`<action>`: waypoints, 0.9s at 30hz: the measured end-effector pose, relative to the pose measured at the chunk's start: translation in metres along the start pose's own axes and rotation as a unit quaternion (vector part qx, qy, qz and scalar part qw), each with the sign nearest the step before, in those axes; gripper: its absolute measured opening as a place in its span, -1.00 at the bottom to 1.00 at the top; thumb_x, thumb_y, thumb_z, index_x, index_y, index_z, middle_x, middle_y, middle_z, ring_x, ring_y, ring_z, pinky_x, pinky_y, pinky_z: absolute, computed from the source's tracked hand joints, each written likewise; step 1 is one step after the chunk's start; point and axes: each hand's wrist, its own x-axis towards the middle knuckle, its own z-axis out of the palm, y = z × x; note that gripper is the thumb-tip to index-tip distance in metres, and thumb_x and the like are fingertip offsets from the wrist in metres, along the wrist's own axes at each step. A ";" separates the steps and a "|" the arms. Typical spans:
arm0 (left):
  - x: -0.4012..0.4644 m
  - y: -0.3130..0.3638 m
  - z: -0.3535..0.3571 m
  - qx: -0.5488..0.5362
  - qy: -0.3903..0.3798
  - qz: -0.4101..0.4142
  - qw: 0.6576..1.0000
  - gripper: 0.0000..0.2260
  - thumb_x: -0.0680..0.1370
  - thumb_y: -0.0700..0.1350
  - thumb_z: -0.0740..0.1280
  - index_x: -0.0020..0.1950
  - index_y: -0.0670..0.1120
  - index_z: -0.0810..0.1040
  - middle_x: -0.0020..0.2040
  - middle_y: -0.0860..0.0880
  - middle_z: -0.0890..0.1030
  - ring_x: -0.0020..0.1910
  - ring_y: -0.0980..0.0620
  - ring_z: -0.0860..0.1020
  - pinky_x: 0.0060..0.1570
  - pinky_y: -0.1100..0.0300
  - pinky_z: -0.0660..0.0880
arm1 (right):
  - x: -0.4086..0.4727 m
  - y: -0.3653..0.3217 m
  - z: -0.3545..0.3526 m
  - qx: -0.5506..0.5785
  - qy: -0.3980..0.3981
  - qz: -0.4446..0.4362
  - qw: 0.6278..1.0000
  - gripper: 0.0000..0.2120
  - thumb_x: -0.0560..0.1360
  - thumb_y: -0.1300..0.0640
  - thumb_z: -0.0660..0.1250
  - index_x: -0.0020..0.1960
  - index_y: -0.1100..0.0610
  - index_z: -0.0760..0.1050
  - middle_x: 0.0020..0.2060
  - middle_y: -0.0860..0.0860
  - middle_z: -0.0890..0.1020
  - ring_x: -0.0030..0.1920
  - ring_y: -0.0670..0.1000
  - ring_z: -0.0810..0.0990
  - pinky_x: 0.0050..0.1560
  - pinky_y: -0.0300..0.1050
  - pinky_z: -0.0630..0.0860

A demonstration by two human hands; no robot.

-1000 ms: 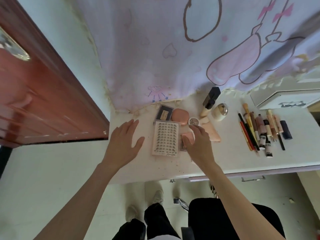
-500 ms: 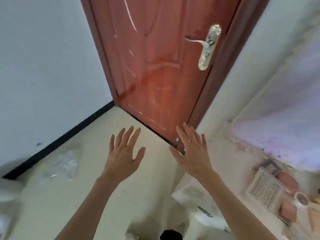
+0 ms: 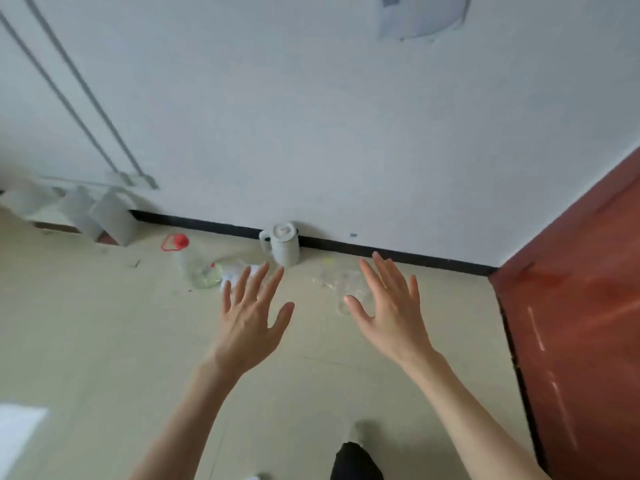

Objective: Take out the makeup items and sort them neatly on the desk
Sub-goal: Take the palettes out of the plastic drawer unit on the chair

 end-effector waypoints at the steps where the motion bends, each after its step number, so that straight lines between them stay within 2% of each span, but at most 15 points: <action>1: -0.001 -0.022 -0.009 0.004 0.016 -0.030 0.999 -0.48 0.56 0.09 0.20 0.50 0.05 0.16 0.51 0.02 0.15 0.51 -0.06 0.00 0.45 -0.08 -0.13 | 0.020 -0.019 0.010 0.005 -0.011 -0.031 0.999 -0.41 0.54 -0.18 0.13 0.51 -0.04 0.08 0.52 -0.05 0.05 0.52 -0.04 -0.02 0.48 0.14 -0.15; 6: 0.000 -0.113 -0.043 0.017 0.066 -0.168 0.983 -0.48 0.57 0.13 0.14 0.50 0.10 0.10 0.52 0.05 0.10 0.52 -0.03 -0.05 0.45 -0.07 -0.17 | 0.109 -0.111 0.063 0.025 -0.073 -0.162 0.984 -0.40 0.53 -0.20 0.14 0.51 -0.05 0.08 0.52 -0.03 0.10 0.51 -0.03 0.02 0.45 0.16 -0.14; 10: 0.029 -0.173 -0.072 0.042 0.101 -0.242 0.964 -0.48 0.57 0.14 0.11 0.50 0.12 0.07 0.53 0.06 0.08 0.52 -0.01 -0.09 0.45 -0.04 -0.20 | 0.187 -0.175 0.098 0.011 -0.103 -0.232 0.967 -0.39 0.53 -0.20 0.16 0.50 -0.04 0.10 0.52 -0.03 0.10 0.51 0.00 0.03 0.45 0.19 -0.08; 15: 0.042 -0.235 -0.111 0.061 0.145 -0.331 0.931 -0.48 0.57 0.15 0.09 0.51 0.12 0.06 0.53 0.06 0.07 0.52 0.01 -0.10 0.45 -0.01 -0.21 | 0.256 -0.273 0.140 0.000 -0.157 -0.337 0.928 -0.38 0.53 -0.20 0.14 0.51 -0.04 0.06 0.52 -0.03 0.07 0.52 0.00 -0.03 0.46 0.18 -0.16; 21: -0.007 -0.310 -0.145 0.055 0.206 -0.485 0.848 -0.48 0.57 0.15 0.08 0.50 0.15 0.02 0.53 0.09 0.02 0.51 0.04 -0.14 0.43 0.04 -0.28 | 0.263 -0.411 0.210 -0.004 -0.237 -0.470 0.850 -0.38 0.53 -0.24 0.09 0.51 -0.08 0.04 0.53 -0.04 0.04 0.51 -0.03 -0.06 0.47 0.14 -0.19; 27: -0.081 -0.398 -0.183 0.056 0.246 -0.580 0.775 -0.47 0.56 0.17 0.04 0.51 0.14 0.01 0.54 0.08 0.01 0.51 0.05 -0.15 0.44 0.01 -0.24 | 0.235 -0.545 0.281 -0.014 -0.271 -0.564 0.780 -0.38 0.54 -0.25 0.07 0.52 -0.09 0.01 0.53 -0.04 0.03 0.52 -0.02 -0.06 0.46 0.14 -0.20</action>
